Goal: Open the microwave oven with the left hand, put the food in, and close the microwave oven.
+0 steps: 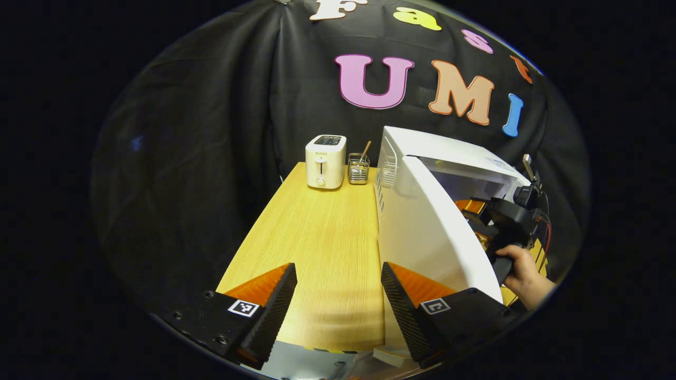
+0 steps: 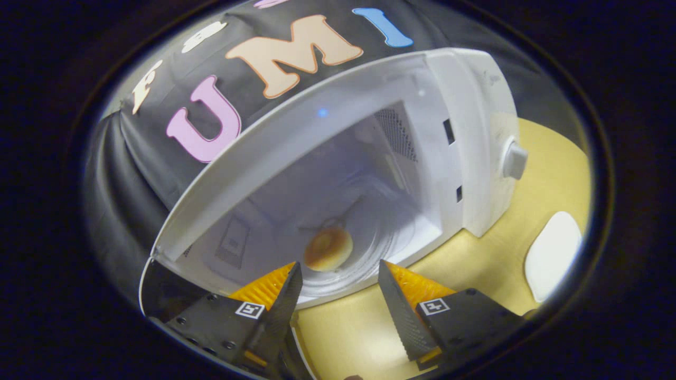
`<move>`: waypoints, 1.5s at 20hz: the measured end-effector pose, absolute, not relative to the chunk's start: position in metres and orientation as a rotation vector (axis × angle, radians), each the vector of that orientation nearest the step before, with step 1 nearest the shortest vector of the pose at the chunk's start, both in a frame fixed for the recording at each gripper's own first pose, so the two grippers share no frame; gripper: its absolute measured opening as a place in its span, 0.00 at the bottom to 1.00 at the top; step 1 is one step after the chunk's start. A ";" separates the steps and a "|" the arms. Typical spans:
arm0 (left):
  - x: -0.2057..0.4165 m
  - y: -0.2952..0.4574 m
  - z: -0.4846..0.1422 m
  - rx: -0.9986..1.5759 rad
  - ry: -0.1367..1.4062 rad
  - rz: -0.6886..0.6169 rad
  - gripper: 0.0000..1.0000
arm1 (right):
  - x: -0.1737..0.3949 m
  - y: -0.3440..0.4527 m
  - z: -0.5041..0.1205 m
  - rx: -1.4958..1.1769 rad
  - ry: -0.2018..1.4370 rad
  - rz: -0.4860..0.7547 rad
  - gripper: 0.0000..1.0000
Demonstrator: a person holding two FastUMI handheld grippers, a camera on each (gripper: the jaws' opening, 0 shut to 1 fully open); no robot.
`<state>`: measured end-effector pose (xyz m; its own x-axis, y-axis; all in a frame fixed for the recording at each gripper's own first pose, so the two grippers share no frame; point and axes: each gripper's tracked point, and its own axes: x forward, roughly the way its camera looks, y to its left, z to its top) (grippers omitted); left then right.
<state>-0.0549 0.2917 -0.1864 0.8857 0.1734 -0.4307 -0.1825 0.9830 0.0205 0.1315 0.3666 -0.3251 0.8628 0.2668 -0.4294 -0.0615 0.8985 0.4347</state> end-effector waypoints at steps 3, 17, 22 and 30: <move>-0.060 0.287 -0.190 -0.023 0.456 0.164 0.93 | 0.110 0.353 -0.311 0.392 0.490 0.191 0.90; -0.073 0.285 -0.208 0.004 0.494 0.172 0.19 | 0.037 0.278 -0.225 0.176 0.336 0.218 0.86; -0.080 0.279 -0.222 0.005 0.545 0.169 0.01 | 0.011 0.236 -0.212 0.136 0.321 0.174 0.86; -0.087 0.243 -0.225 0.047 0.576 0.074 0.00 | -0.034 0.171 -0.232 0.072 0.355 0.064 0.87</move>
<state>-0.0869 0.2428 -0.2249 0.8362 0.0833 -0.5421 -0.0567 0.9962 0.0656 -0.0339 0.1715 -0.2317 0.9355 0.0751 -0.3452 -0.0499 0.9955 0.0812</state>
